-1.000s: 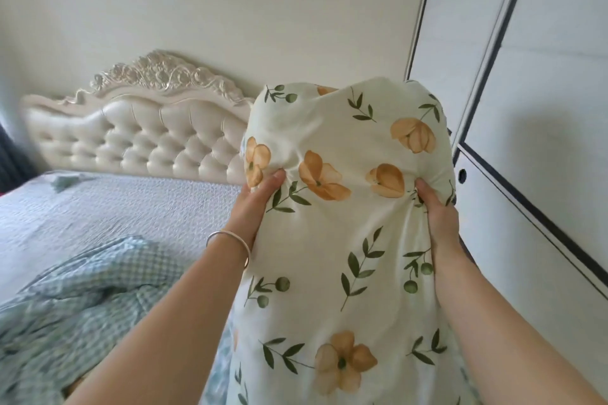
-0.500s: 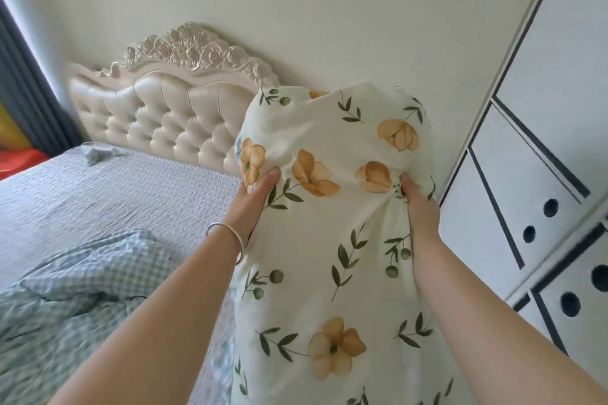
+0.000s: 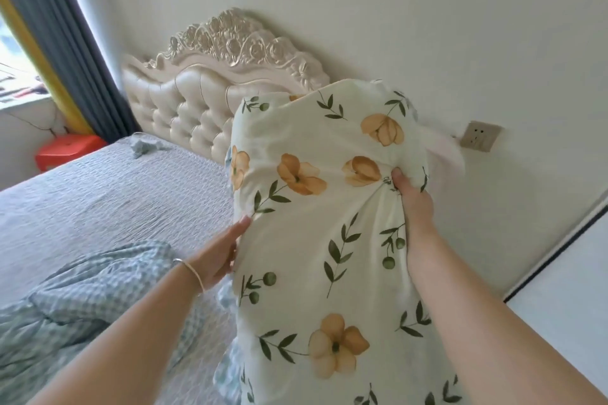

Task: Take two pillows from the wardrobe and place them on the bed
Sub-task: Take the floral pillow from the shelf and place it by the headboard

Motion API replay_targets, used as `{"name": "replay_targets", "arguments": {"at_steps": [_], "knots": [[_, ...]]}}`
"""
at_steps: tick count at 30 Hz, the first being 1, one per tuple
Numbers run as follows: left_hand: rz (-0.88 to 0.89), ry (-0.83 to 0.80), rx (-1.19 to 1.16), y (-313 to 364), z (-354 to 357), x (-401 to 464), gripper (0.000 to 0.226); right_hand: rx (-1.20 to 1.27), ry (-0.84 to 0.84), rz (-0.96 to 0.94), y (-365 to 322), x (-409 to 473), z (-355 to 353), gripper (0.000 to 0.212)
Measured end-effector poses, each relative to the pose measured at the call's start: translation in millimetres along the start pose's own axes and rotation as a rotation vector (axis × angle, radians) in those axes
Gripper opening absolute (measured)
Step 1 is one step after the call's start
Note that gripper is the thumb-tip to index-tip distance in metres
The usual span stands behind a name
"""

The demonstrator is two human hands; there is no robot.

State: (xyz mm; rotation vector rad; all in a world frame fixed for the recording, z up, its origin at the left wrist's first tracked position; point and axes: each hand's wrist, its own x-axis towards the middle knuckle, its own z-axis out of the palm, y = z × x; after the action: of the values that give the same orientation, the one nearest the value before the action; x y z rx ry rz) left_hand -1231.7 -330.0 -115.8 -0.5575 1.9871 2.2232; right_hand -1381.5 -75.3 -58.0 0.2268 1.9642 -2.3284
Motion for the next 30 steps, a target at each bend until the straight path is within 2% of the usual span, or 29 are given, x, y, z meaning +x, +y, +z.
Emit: {"name": "replay_targets", "arguments": {"at_steps": [3,5,8,10,12,15,18,20,23,24,30], "knots": [[0.046,0.125,-0.104,4,3,36,0.114,-0.037,-0.073,0.079,8,59,35,0.065],[0.096,0.232,-0.087,18,12,59,0.096,-0.047,-0.115,0.126,8,100,61,0.062],[0.062,0.530,-0.147,30,17,98,0.061,-0.107,-0.248,0.136,2,152,101,0.062],[0.071,0.711,-0.328,29,12,122,0.057,-0.224,-0.436,0.117,-7,179,128,0.059],[0.086,0.837,-0.482,29,5,138,0.064,-0.245,-0.701,0.177,-16,200,148,0.055],[0.107,0.858,-0.705,20,-10,154,0.066,-0.252,-1.087,0.271,-19,237,163,0.076],[0.067,0.931,-0.817,-2,-29,166,0.078,-0.679,-1.264,0.399,3,270,163,0.084],[0.053,1.010,-0.832,-15,-45,182,0.079,-0.896,-1.285,0.422,24,274,166,0.068],[0.073,1.130,-0.783,-12,-57,207,0.060,-0.835,-1.148,0.309,48,273,189,0.021],[0.063,1.153,-0.763,-8,-61,215,0.058,-0.800,-1.102,0.286,52,276,197,0.015],[-0.010,1.120,-0.611,-2,-102,258,0.051,-0.690,-1.016,0.291,79,325,258,0.032]]}}
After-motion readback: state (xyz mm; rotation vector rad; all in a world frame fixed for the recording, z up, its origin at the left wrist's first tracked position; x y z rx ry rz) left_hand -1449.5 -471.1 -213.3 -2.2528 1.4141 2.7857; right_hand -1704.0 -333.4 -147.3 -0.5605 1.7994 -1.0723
